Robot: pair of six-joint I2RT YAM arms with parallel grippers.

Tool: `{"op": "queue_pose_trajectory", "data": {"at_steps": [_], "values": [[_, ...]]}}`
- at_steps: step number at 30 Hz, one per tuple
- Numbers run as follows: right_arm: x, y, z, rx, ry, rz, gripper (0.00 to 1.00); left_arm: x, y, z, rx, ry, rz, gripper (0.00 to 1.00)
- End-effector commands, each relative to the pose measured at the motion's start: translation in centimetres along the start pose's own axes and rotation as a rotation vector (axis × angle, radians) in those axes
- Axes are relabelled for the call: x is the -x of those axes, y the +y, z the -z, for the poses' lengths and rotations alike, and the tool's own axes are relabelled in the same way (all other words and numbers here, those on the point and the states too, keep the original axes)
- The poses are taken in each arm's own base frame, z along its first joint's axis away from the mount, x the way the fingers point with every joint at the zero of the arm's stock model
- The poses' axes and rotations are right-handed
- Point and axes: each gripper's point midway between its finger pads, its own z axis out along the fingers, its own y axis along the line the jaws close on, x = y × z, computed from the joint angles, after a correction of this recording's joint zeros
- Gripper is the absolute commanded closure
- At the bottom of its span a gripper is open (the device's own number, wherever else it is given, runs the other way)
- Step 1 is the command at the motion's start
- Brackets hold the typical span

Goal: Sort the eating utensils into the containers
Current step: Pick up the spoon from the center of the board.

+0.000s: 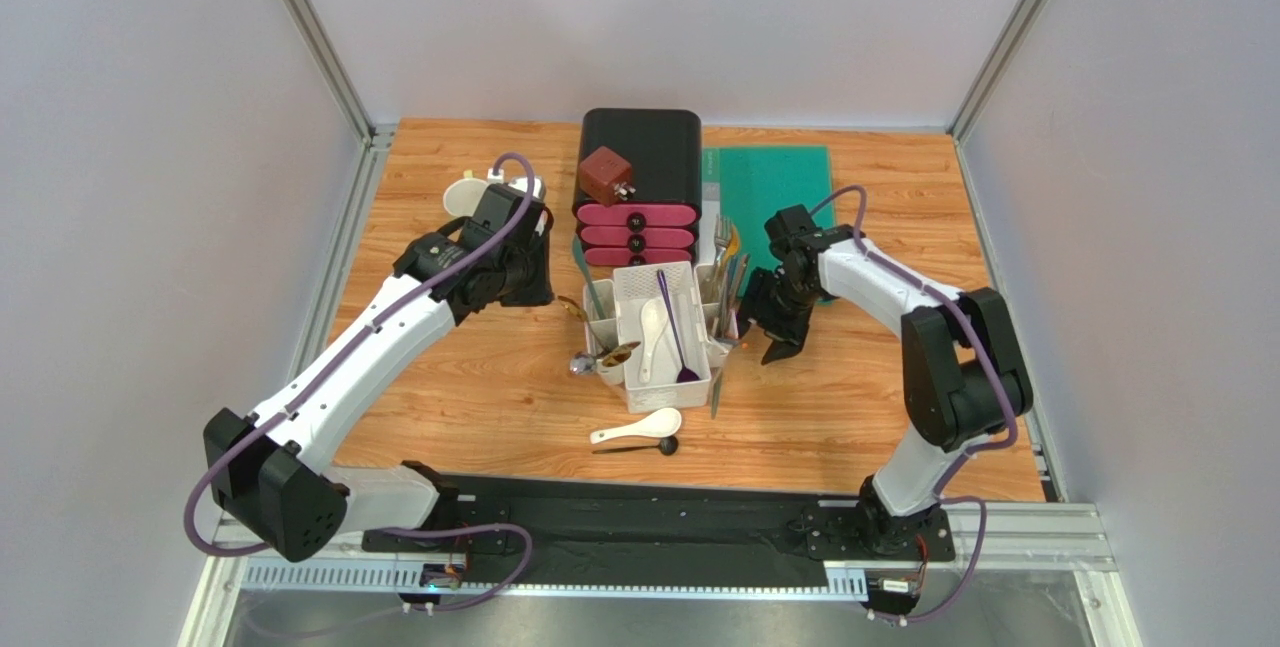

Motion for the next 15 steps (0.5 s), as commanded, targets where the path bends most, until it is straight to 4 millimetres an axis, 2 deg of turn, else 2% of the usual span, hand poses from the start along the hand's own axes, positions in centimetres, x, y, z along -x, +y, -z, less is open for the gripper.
{"op": "queue_pose_trajectory", "data": {"at_steps": [1, 4, 9, 15], "values": [[-0.5, 2.5, -1.2, 0.05, 0.017, 0.035, 0.4, -0.6, 0.2, 0.2, 0.002, 0.026, 0.028, 0.71], [-1.1, 2.8, -2.2, 0.039, 0.036, 0.046, 0.4, -0.8, 0.6, 0.2, 0.011, 0.027, 0.015, 0.71], [-0.9, 2.7, -2.9, 0.018, 0.033, 0.048, 0.4, -0.9, 0.8, -0.3, 0.022, 0.041, -0.002, 0.71], [-0.8, 1.4, -4.9, -0.047, 0.05, 0.028, 0.43, -1.5, 0.8, -0.7, 0.017, 0.052, 0.006, 0.72]]}}
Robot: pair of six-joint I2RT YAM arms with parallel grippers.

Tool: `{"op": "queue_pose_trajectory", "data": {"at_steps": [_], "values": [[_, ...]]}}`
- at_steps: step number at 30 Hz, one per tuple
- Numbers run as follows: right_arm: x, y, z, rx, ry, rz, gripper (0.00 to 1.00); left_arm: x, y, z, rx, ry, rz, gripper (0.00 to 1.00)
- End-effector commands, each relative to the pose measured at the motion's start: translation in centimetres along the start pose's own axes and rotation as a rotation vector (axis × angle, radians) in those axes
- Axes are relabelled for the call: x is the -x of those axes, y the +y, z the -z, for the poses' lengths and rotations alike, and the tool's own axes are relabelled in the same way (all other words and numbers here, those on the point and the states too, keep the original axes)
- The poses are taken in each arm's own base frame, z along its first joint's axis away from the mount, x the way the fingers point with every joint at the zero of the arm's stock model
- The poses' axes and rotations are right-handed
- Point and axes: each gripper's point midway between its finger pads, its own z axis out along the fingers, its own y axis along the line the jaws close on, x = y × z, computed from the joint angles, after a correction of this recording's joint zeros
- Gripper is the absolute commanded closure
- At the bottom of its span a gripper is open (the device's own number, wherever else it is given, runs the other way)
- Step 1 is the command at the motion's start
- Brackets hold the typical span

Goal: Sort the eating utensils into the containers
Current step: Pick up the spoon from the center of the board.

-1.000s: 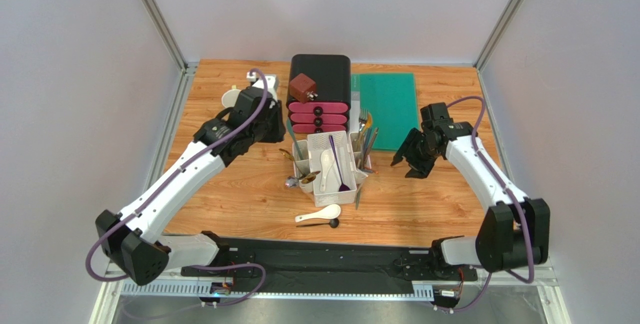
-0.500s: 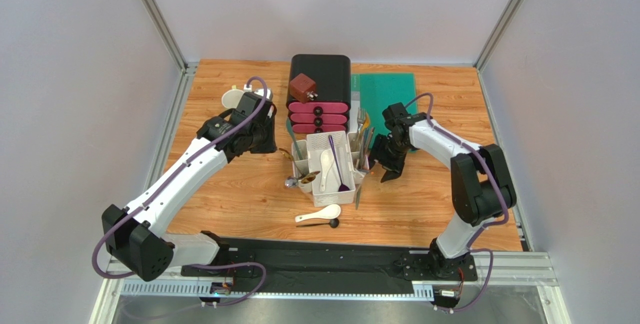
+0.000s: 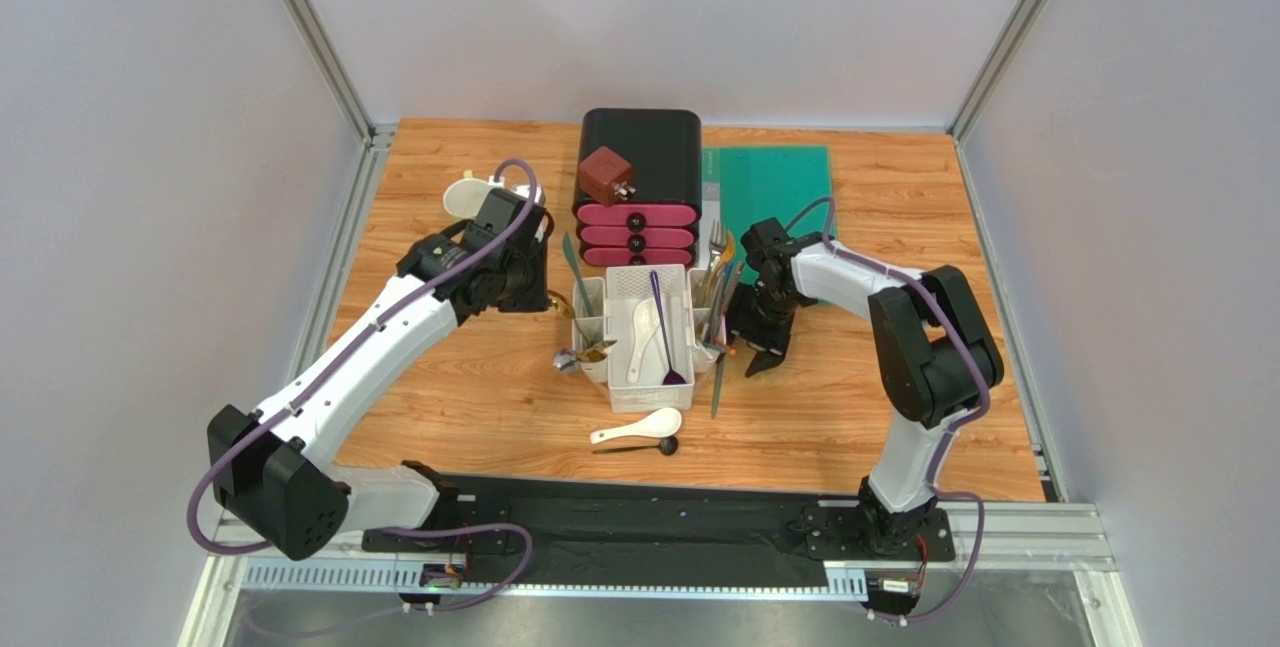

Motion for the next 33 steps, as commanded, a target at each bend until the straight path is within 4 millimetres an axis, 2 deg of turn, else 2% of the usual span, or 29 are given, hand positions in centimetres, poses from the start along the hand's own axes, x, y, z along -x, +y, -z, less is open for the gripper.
{"op": "queue_pose_trajectory", "data": {"at_steps": [1, 4, 8, 9, 10, 13, 17, 20, 23, 24, 30, 32, 33], "values": [[0.9, 0.6, -1.1, -0.006, -0.017, -0.008, 0.43, -0.8, 0.3, -0.5, 0.003, 0.018, 0.005, 0.72], [0.8, 0.2, -1.8, -0.042, -0.008, -0.003, 0.44, -1.2, 0.6, -0.5, 0.005, 0.016, 0.008, 0.72], [0.8, -0.8, -1.5, -0.111, -0.02, -0.002, 0.55, -1.8, 0.8, -0.3, 0.0, 0.012, 0.011, 0.72], [0.7, -1.0, -1.4, -0.118, -0.022, 0.002, 0.6, -1.8, 0.8, -0.2, -0.002, 0.008, 0.011, 0.72], [0.6, -1.5, -1.3, -0.138, -0.021, 0.001, 0.81, -1.8, 0.8, -0.2, -0.004, 0.004, 0.012, 0.73], [0.0, -2.8, -0.9, -0.181, -0.017, -0.005, 1.0, -1.5, 0.8, -0.1, -0.009, -0.015, 0.023, 0.73], [-1.8, -4.4, -0.4, -0.193, 0.013, -0.031, 1.0, -0.8, 0.9, 0.4, -0.006, -0.063, 0.053, 0.71], [-1.8, -4.9, 1.4, -0.2, -0.041, -0.02, 1.0, -0.8, 1.5, 0.4, 0.027, -0.068, 0.081, 0.71], [-1.6, -4.6, 4.1, -0.192, -0.097, 0.013, 1.0, -1.2, 1.9, 0.2, 0.041, -0.061, 0.101, 0.71], [-1.4, -4.2, 5.7, -0.179, -0.122, 0.021, 1.0, -1.3, 2.0, 0.2, 0.042, -0.06, 0.105, 0.71], [-1.4, -3.1, 11.9, -0.134, -0.214, 0.084, 1.0, -1.7, 2.9, 0.3, 0.059, -0.078, 0.112, 0.72], [-1.1, -1.9, 14.9, -0.079, -0.275, 0.107, 1.0, -2.2, 3.3, 0.0, 0.072, -0.075, 0.121, 0.72], [-1.2, -2.5, 16.0, -0.112, -0.297, 0.117, 1.0, -2.3, 3.5, 0.0, 0.077, -0.07, 0.127, 0.72]]}}
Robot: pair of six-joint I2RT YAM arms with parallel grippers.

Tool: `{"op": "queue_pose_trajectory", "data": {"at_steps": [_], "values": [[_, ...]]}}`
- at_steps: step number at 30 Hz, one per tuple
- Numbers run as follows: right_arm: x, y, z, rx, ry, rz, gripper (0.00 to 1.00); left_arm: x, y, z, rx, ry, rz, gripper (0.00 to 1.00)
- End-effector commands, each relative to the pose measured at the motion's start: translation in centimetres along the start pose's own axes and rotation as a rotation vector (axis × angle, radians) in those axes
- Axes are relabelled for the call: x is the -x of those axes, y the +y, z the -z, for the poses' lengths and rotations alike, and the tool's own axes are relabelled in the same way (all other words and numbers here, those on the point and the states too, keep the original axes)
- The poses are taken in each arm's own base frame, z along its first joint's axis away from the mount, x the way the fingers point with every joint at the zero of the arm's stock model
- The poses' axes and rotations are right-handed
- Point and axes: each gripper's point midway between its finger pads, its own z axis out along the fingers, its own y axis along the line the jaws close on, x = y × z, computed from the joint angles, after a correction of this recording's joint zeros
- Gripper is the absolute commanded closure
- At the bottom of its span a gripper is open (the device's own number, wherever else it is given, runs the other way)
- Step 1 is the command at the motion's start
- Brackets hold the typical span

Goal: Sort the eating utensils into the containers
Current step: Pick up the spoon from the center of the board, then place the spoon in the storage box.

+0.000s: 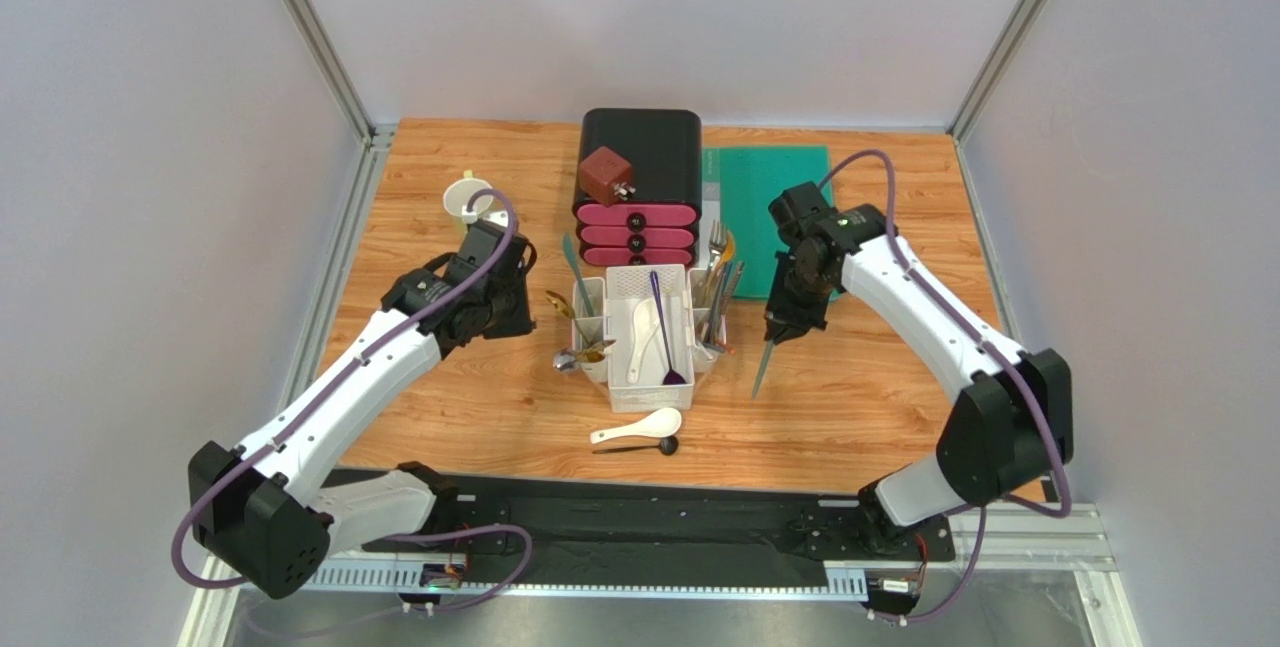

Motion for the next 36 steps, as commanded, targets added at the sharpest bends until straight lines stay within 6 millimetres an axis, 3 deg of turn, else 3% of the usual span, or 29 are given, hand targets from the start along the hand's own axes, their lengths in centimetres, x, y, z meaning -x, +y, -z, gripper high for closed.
{"op": "queue_pose_trajectory", "data": {"at_steps": [1, 4, 5, 11, 12, 18, 22, 27, 32, 36], "values": [[1.3, -1.1, 6.4, -0.006, -0.129, 0.057, 1.0, 0.5, 0.7, 0.3, 0.012, -0.041, 0.055, 0.72], [2.6, 0.1, 11.5, 0.032, -0.232, 0.125, 1.0, 0.4, 1.0, 0.1, 0.021, -0.033, 0.058, 0.72], [3.4, 1.3, 13.7, 0.082, -0.272, 0.138, 1.0, 0.4, 1.0, -0.1, 0.026, -0.031, 0.054, 0.71], [3.7, 5.6, 18.9, 0.307, -0.333, 0.188, 1.0, 0.9, 0.8, -1.0, 0.053, 0.006, 0.048, 0.73], [4.3, 6.7, 18.8, 0.356, -0.358, 0.203, 1.0, 1.2, 0.6, -0.8, 0.049, 0.002, 0.05, 0.73], [3.1, 13.0, 18.3, 0.619, -0.259, 0.305, 1.0, 2.8, 0.2, -1.0, 0.081, 0.004, 0.051, 0.76], [2.8, 15.5, 16.9, 0.659, -0.207, 0.387, 1.0, 2.5, 0.0, -2.1, 0.102, 0.044, 0.067, 0.74], [2.2, 17.3, 15.7, 0.673, -0.17, 0.47, 1.0, 2.7, -0.1, -2.0, 0.119, 0.061, 0.082, 0.72], [0.8, 18.2, 12.5, 0.636, -0.029, 0.506, 1.0, 2.5, 0.5, -1.3, 0.132, 0.043, 0.095, 0.73], [0.3, 19.1, 11.8, 0.641, -0.032, 0.529, 1.0, 2.1, 1.2, -0.8, 0.153, 0.043, 0.098, 0.72]]}}
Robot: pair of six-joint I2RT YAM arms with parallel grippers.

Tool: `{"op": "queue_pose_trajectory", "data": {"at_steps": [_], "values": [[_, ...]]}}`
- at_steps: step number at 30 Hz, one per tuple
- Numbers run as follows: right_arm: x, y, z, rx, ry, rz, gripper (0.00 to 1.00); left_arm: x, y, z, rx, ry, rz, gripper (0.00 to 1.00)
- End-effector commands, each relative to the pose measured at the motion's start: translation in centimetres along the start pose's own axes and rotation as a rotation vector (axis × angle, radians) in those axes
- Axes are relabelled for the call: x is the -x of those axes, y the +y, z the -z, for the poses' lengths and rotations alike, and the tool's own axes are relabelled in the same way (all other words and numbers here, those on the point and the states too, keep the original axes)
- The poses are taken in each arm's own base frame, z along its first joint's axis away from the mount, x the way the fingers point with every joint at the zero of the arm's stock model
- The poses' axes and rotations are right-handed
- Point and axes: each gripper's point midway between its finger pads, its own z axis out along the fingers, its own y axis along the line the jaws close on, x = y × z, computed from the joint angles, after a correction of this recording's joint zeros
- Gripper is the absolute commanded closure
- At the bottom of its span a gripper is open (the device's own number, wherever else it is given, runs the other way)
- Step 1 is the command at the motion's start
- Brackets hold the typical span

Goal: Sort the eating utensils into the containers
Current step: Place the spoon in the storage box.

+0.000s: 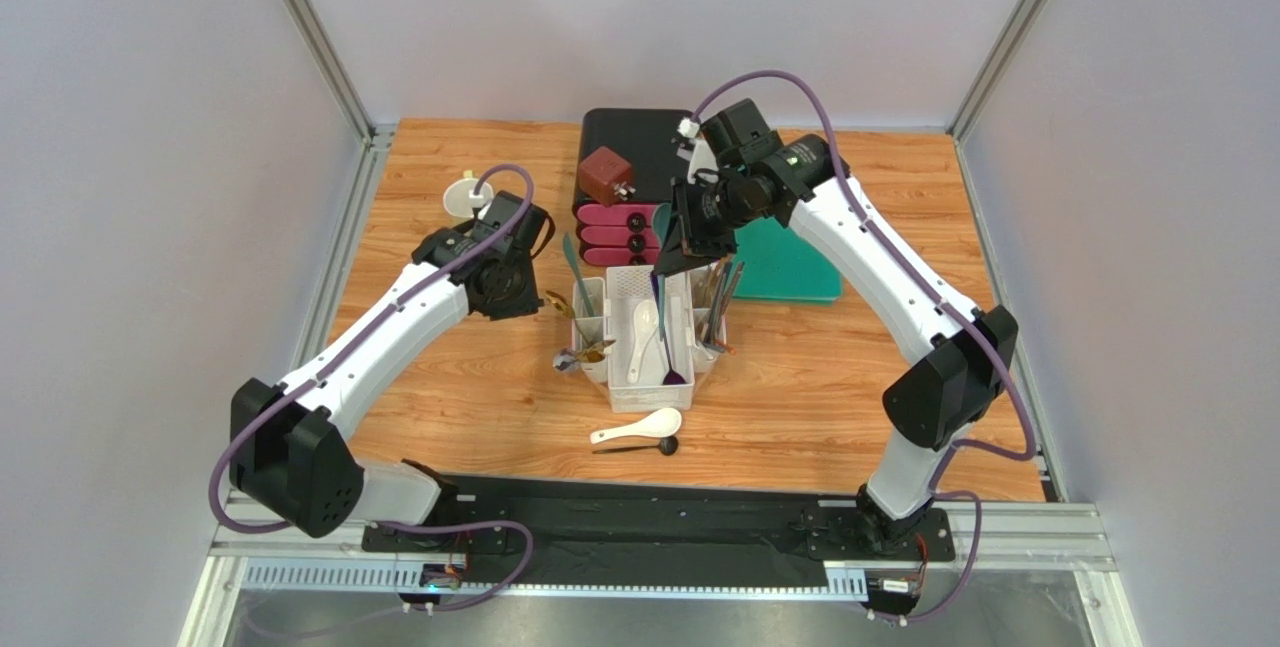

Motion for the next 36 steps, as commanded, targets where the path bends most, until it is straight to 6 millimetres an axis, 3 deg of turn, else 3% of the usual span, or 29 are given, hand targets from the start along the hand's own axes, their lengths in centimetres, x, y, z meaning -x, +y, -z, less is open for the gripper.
{"op": "queue_pose_trajectory", "data": {"at_steps": [1, 7, 14, 24, 33, 36], "values": [[0.2, 1.9, -0.3, 0.05, -0.005, 0.072, 1.0, 0.6, 1.0, 1.7, 0.01, -0.043, 0.035, 0.72], [-2.2, -0.3, -3.2, -0.055, 0.136, 0.04, 1.0, -0.3, 0.9, 1.6, -0.025, -0.048, 0.062, 0.73], [-3.7, -2.6, -7.2, -0.1, 0.214, -0.038, 1.0, -1.2, 1.3, 1.3, -0.023, -0.038, 0.047, 0.73], [-2.9, -4.5, -11.5, -0.162, 0.293, -0.048, 1.0, -0.7, 1.2, 1.1, -0.024, -0.049, 0.017, 0.77], [-3.9, -6.0, -12.6, -0.203, 0.349, -0.071, 0.95, -0.4, 1.0, 0.8, -0.022, -0.05, -0.006, 0.78], [-3.8, -5.9, -12.1, -0.209, 0.333, -0.063, 0.83, 0.2, 0.9, 1.1, -0.024, -0.065, -0.011, 0.78]]}}
